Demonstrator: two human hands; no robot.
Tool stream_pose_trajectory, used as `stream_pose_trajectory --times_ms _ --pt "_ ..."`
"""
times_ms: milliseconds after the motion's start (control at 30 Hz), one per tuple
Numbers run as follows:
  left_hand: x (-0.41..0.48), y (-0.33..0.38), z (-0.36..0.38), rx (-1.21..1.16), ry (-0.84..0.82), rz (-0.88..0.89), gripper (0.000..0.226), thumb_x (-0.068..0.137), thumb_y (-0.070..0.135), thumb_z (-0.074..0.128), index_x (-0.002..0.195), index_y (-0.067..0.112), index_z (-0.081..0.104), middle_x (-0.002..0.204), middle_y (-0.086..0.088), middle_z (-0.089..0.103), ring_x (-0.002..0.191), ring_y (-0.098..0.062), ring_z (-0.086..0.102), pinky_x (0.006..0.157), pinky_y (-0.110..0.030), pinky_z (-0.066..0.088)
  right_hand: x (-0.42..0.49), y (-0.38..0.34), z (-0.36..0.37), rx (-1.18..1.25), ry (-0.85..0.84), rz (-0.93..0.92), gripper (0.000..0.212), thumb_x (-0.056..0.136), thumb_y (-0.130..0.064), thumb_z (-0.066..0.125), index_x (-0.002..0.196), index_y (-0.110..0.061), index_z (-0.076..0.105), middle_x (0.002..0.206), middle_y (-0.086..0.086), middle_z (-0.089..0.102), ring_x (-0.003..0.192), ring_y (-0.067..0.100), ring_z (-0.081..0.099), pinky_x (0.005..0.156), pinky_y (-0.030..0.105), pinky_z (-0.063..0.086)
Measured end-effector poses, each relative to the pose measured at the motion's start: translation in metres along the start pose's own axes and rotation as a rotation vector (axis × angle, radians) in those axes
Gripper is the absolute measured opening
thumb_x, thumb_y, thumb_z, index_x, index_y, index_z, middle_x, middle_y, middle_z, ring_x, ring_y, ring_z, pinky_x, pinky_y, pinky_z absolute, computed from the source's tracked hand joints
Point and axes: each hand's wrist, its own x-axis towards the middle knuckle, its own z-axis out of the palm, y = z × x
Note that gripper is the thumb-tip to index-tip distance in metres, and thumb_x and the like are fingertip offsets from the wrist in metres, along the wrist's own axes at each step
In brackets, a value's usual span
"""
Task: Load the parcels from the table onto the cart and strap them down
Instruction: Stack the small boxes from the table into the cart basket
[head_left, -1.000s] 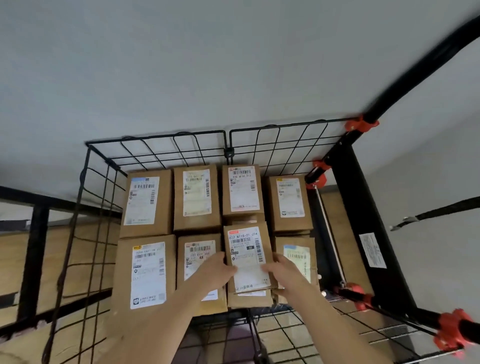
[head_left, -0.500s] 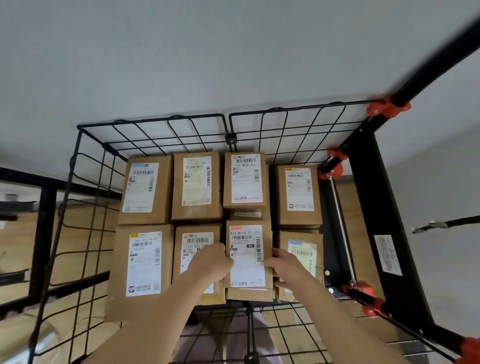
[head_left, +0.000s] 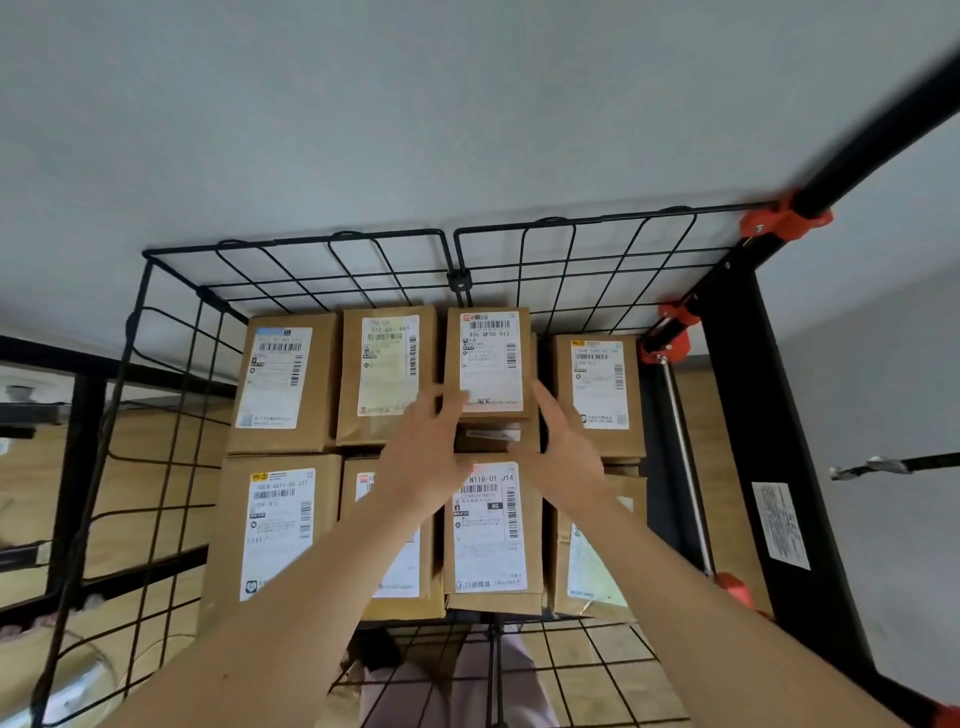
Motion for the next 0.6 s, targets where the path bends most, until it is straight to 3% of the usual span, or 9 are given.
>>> stream_pose_trajectory --times_ms 33,67,133,267,500,600 --pt "0.007 0.002 -0.001 0.097 -0.045 0.043 0.081 0.084 0.037 0.063 0.149 0.025 0.015 0.156 -0.005 0.008 0.141 -0.026 0.021 0.109 -0.036 0.031 0.009 -0.002 0.001 -0.09 -0.051 -0.041 0.083 0.087 -0.035 0.06 0.149 -0.042 0.007 0.159 0.001 0.007 0.127 0.023 0.044 0.092 0.031 0.049" --pt "0.013 0.004 -0.001 0.197 -0.095 0.066 0.092 0.082 0.044 0.064 0.151 0.026 0.006 0.158 -0.005 -0.004 0.145 -0.027 0.005 0.116 -0.04 0.016 0.016 -0.002 0.003 -0.164 -0.11 -0.064 0.088 0.084 -0.038 0.063 0.149 -0.042 0.004 0.16 0.001 -0.002 0.142 0.026 0.024 0.107 0.038 0.038" --pt "0.021 0.004 0.005 0.338 -0.168 0.085 0.104 0.078 0.053 0.065 0.15 0.026 -0.004 0.157 -0.009 -0.015 0.146 -0.025 -0.009 0.117 -0.043 0.0 0.019 0.001 0.008 -0.256 -0.203 -0.078 0.098 0.081 -0.043 0.067 0.149 -0.04 -0.004 0.16 0.002 -0.007 0.147 0.027 0.004 0.116 0.045 0.025" --pt "0.018 0.002 0.015 0.402 -0.157 0.088 0.102 0.08 0.05 0.066 0.151 0.023 -0.003 0.158 -0.012 -0.012 0.147 -0.024 -0.003 0.117 -0.041 -0.002 0.006 0.014 0.018 -0.308 -0.179 -0.099 0.104 0.083 -0.035 0.068 0.147 -0.04 -0.014 0.16 0.001 -0.002 0.146 0.024 0.015 0.11 0.041 0.037" --pt "0.004 0.004 0.013 0.317 -0.173 0.078 0.093 0.085 0.036 0.065 0.151 0.022 0.001 0.159 -0.008 -0.006 0.147 -0.02 0.006 0.118 -0.033 0.008 -0.006 0.017 0.018 -0.247 -0.142 -0.106 0.097 0.086 -0.024 0.066 0.148 -0.044 -0.005 0.16 -0.003 0.004 0.133 0.019 0.042 0.094 0.029 0.05" --pt "0.004 0.0 0.011 0.293 -0.179 0.088 0.092 0.086 0.033 0.064 0.151 0.021 0.001 0.159 -0.006 -0.006 0.146 -0.02 0.006 0.117 -0.032 0.011 -0.005 0.014 0.017 -0.265 -0.131 -0.097 0.097 0.085 -0.022 0.067 0.148 -0.044 -0.003 0.16 -0.004 0.007 0.136 0.019 0.038 0.095 0.028 0.048"
